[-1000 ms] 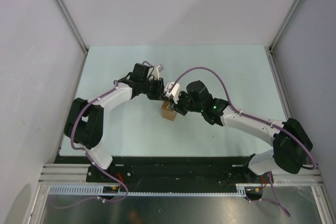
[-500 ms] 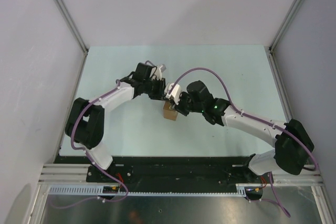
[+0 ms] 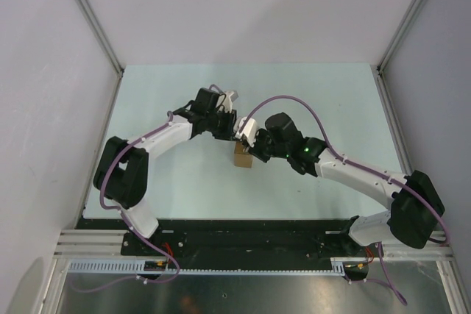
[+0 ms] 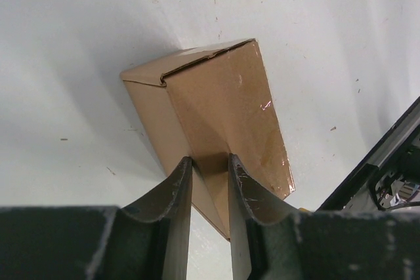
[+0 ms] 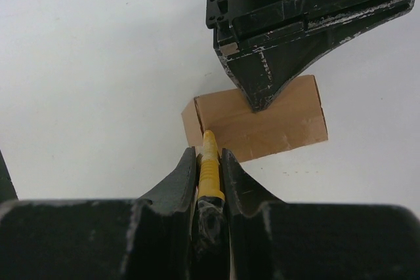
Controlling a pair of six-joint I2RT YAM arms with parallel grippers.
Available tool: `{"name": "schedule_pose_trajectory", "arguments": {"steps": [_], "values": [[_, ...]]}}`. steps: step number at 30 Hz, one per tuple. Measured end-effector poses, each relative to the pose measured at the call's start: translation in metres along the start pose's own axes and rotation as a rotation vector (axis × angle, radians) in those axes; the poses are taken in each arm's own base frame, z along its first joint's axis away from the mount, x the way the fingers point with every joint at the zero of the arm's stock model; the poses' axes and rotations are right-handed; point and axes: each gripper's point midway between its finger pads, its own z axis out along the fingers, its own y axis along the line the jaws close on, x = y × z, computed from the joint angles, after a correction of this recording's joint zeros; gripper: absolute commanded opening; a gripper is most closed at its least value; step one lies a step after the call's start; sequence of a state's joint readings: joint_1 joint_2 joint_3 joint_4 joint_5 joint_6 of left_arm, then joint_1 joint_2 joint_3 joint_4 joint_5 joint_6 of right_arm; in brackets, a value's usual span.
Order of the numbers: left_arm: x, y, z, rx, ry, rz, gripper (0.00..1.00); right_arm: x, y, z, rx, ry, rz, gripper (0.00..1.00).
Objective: Unpack the express box
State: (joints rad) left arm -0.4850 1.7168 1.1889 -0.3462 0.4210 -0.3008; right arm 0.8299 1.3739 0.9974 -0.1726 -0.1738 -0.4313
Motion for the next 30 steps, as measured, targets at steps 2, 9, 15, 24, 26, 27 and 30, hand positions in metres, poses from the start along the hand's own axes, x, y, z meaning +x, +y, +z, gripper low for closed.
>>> {"name": "schedule_pose_trajectory", "arguments": {"steps": [2,9,15,24,26,27,30], "values": [[0.0,-0.0005,0.0003,0.0,0.0,0.006,0.17,0.0001,0.0,-0.0006,0.0,0.001,-0.001,0.0],[-0.0003,-0.0017,0.0017,-0.005,0.0,0.02,0.17,0.0015,-0.0008,-0.0021,0.0,0.006,-0.005,0.0],[-0.0004,-0.0018,0.0017,-0.009,0.002,0.022,0.16,0.0012,-0.0007,-0.0014,-0.004,0.003,-0.001,0.0],[-0.0005,-0.0019,0.002,-0.011,0.004,0.022,0.17,0.0024,-0.0016,-0.0024,-0.009,0.003,0.015,0.0],[-0.0006,-0.0026,0.0024,-0.01,0.005,0.024,0.17,0.0034,-0.0023,-0.0031,-0.009,0.006,0.016,0.0],[-0.0007,-0.0027,0.0027,-0.009,0.005,0.023,0.17,0.0037,-0.0029,-0.0037,-0.009,0.006,0.018,0.0],[-0.0011,-0.0044,0.0042,-0.005,0.005,0.027,0.17,0.0057,-0.0058,-0.008,-0.005,0.013,0.026,0.0]]}}
